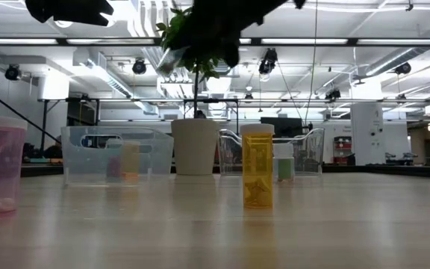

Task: Pick and place medicine bottles into bin by pill shape (circle, oval)
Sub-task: Put the blue pill bottle into the bottom transparent bin

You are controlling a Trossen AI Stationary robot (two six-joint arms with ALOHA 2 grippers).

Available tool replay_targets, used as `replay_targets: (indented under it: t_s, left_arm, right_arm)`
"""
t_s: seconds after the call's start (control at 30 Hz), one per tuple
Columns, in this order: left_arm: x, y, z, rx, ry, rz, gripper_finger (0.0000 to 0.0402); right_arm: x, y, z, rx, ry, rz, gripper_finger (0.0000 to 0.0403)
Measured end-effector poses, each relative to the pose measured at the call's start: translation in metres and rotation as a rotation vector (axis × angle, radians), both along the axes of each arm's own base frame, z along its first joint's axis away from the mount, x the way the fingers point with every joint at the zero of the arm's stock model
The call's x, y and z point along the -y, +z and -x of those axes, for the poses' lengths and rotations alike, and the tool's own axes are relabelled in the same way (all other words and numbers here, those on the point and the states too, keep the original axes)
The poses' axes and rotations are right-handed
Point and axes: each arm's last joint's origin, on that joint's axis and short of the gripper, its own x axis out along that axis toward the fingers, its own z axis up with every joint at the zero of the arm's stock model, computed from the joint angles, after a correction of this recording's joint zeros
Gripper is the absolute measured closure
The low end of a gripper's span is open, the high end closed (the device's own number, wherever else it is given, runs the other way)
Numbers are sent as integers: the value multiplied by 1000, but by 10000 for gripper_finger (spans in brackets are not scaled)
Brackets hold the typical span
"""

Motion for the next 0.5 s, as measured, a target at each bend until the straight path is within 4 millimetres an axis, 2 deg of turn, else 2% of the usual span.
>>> replay_targets:
  t_s: [0.27, 0.5]
  left_arm:
    - [3, 0, 1, -9, -24, 1, 187]
    - [2, 0, 1, -13, -25, -5, 187]
  right_arm:
    - [23, -33, -41, -83, -37, 33, 304]
    - [46, -67, -60, -149, -70, 55, 304]
